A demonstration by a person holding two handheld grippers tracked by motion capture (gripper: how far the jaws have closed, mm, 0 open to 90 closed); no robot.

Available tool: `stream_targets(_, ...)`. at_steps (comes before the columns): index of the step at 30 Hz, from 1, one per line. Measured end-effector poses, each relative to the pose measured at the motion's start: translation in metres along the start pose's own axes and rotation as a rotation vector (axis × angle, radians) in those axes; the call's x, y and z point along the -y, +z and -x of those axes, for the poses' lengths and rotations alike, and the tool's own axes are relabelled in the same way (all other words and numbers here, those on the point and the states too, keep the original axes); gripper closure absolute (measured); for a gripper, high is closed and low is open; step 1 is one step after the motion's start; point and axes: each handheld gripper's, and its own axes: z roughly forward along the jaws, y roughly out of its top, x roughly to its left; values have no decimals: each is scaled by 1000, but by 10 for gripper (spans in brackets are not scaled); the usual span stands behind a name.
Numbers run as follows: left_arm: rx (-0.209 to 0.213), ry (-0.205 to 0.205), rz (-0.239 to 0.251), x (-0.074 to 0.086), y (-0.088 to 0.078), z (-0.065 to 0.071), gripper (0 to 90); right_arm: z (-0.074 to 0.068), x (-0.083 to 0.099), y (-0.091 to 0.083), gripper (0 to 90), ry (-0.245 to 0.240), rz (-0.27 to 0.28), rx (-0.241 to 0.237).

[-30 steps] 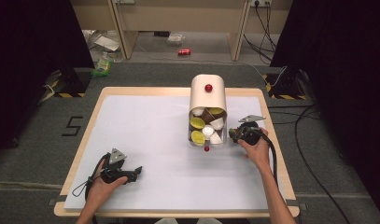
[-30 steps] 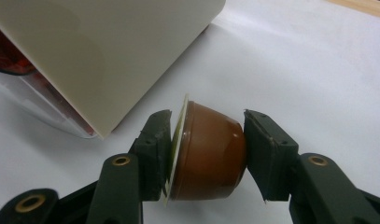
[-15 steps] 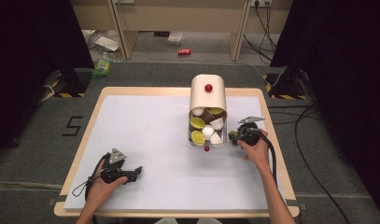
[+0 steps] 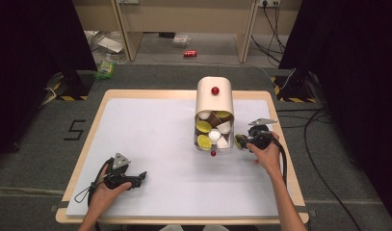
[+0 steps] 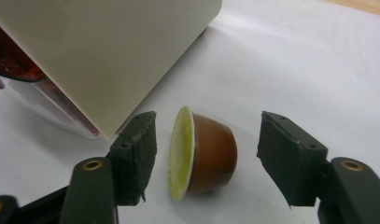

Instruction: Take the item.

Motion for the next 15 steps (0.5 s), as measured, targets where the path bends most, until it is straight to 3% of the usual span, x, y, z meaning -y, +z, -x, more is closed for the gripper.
stream_targets(5,0,0,0,0,0,0,118,-1,0,-8,273,12,10,-5)
stream_targets(15,0,0,1,0,0,0,118,-1,4,-24,199,40,33,-16)
